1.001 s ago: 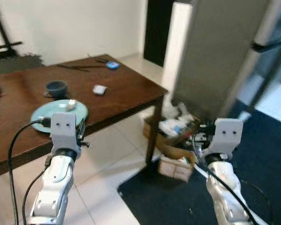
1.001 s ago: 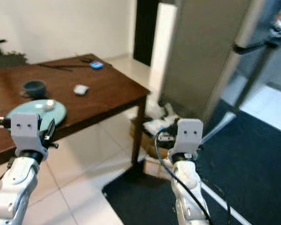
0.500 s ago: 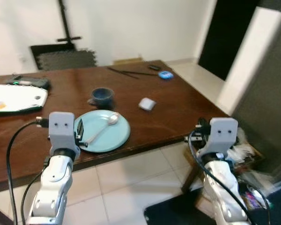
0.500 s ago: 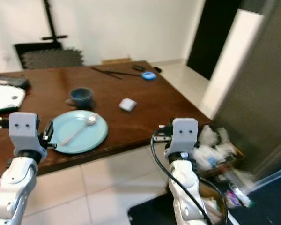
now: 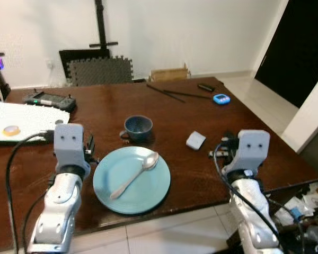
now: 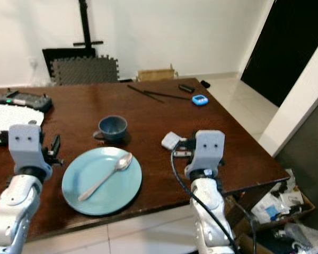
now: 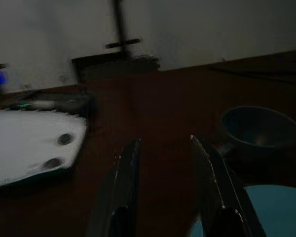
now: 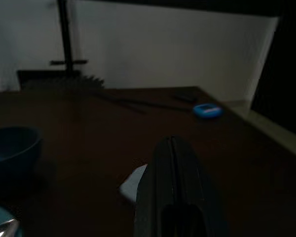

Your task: Setting the table

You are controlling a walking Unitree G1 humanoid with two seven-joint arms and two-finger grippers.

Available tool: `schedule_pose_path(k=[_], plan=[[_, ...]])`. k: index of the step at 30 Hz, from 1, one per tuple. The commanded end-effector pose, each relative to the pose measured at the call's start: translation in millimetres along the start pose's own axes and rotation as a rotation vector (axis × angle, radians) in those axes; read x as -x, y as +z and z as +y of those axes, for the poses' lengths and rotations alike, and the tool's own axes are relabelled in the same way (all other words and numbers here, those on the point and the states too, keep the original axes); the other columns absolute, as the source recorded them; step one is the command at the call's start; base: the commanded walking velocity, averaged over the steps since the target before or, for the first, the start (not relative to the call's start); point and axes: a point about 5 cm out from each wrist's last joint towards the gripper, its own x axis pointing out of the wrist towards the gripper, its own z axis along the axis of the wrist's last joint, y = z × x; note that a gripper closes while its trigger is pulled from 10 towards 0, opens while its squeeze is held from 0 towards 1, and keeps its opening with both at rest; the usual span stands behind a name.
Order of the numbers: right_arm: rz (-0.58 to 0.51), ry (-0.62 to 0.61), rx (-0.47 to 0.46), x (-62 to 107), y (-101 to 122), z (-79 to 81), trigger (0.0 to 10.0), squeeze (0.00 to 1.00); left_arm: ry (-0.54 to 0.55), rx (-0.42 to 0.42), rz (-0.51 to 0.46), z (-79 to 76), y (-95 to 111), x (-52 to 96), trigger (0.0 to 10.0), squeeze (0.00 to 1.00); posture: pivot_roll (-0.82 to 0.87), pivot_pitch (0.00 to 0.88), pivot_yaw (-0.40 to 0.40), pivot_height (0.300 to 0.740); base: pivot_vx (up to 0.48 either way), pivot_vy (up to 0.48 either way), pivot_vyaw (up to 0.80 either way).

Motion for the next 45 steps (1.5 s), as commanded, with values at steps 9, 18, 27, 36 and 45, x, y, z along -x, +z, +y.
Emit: schedule_pose_path(k=[9, 18, 27, 36, 45], plan=[[-0.012, -0.025, -0.020, -3.3, 8.1, -5.4, 10.0, 0.00, -0.161, -0.074, -0.034, -7.4, 23.2, -5.3, 10.0, 0.00, 0.01, 0.080, 0.001, 0.740, 0.000, 0.000, 0.00], [-0.039, -0.037, -0.032, -11.3, 18.7, -12.6, 10.0, 0.00, -0.183, -0.160, -0.043, 11.5, 42.3, -11.5, 10.0, 0.00, 0.02, 0.081, -0.011, 0.740, 0.000, 0.000, 0.00], [-0.037, -0.006, -0.059, -10.6, 20.2, -2.8, 10.0, 0.00, -0.228, -0.084, -0.010, -9.6, 33.6, 1.3, 10.0, 0.00, 0.08, 0.096, -0.005, 0.740, 0.000, 0.000, 0.00], [-0.022, 0.035, -0.070, -8.6, 18.6, 6.2, 10.0, 0.00, -0.245, -0.067, -0.016, -21.7, 32.7, 11.7, 10.0, 0.00, 0.09, 0.100, -0.019, 0.740, 0.000, 0.000, 0.00], [-0.023, 0.034, -0.066, -9.3, 19.6, 4.7, 10.0, 0.00, -0.243, -0.073, -0.020, -22.4, 34.1, 11.1, 10.0, 0.00, 0.09, 0.098, -0.021, 0.740, 0.000, 0.000, 0.00]])
